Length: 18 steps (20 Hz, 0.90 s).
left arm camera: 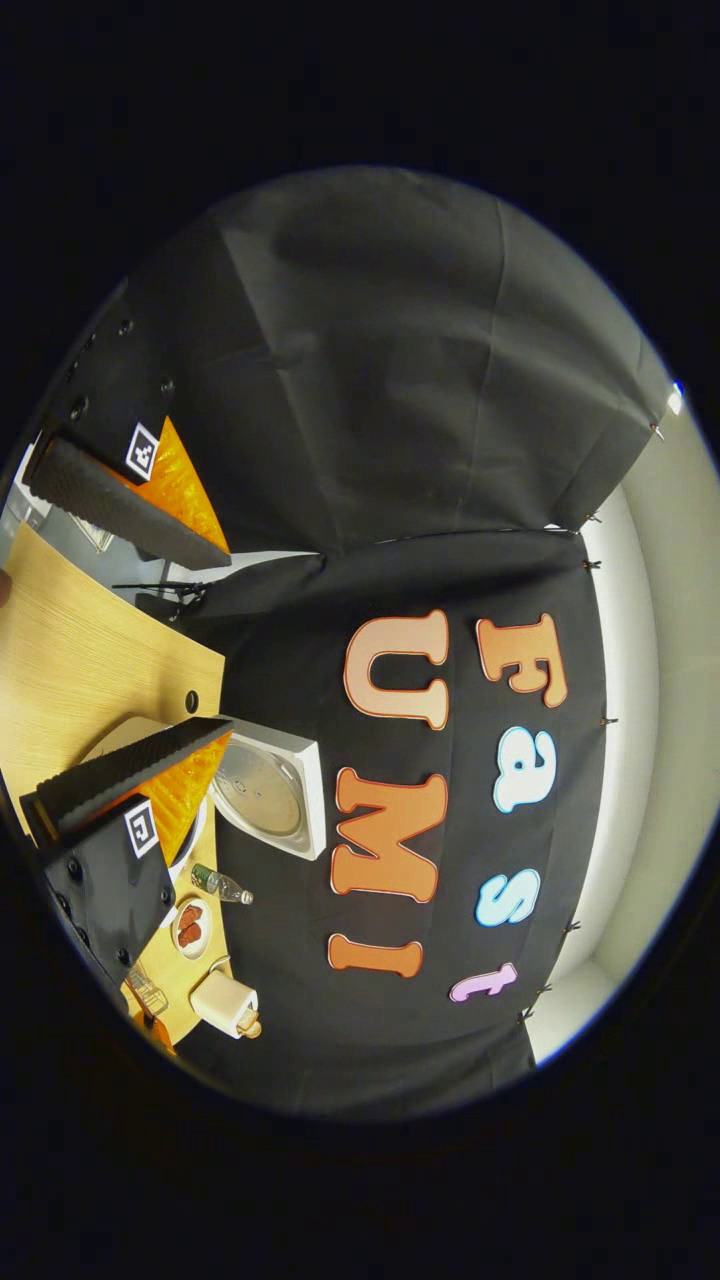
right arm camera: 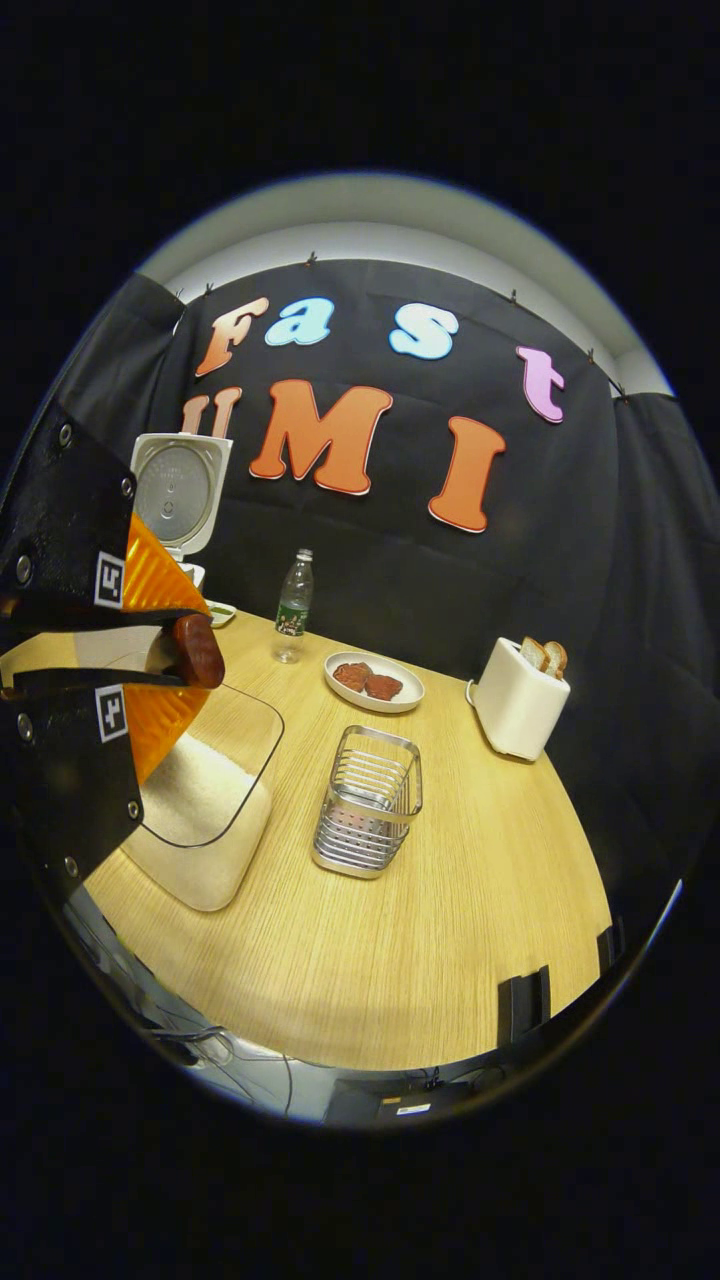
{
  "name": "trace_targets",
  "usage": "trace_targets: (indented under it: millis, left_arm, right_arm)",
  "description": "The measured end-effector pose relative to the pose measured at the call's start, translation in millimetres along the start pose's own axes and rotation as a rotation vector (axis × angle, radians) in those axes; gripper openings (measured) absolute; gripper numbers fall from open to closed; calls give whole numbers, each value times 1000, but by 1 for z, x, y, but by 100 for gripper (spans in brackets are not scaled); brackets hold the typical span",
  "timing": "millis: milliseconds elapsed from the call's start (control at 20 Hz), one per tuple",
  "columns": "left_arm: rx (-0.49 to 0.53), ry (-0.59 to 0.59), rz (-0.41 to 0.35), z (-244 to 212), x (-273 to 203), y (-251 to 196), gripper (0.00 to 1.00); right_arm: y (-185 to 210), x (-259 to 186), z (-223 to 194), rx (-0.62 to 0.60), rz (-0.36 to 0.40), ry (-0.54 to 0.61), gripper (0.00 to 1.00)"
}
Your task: Close the left gripper, press the button to open the rice cooker; take a wooden spoon from the chopstick holder with the right hand, scoop a spoonful of rice and pour it into the rice cooker, then put the wooden spoon back into the chopstick holder.
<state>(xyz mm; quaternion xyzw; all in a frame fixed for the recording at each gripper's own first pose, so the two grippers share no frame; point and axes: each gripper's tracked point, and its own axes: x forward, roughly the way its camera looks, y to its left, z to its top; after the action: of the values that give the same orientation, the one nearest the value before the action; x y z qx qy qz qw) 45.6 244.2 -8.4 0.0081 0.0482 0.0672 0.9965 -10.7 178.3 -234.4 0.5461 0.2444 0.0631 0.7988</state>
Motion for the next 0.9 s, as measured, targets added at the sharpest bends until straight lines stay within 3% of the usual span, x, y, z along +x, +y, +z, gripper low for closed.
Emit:
trace_targets:
  millis: [450, 900]
  left_arm:
    - [-22, -15, -2, 6, 0, -6, 99]
    - [-36, -5, -2, 0, 10, -1, 100]
  right_arm:
    - [27, -12, 3, 138, 15, 26, 13]
    - [106, -7, 11, 176, 111, 50, 13]
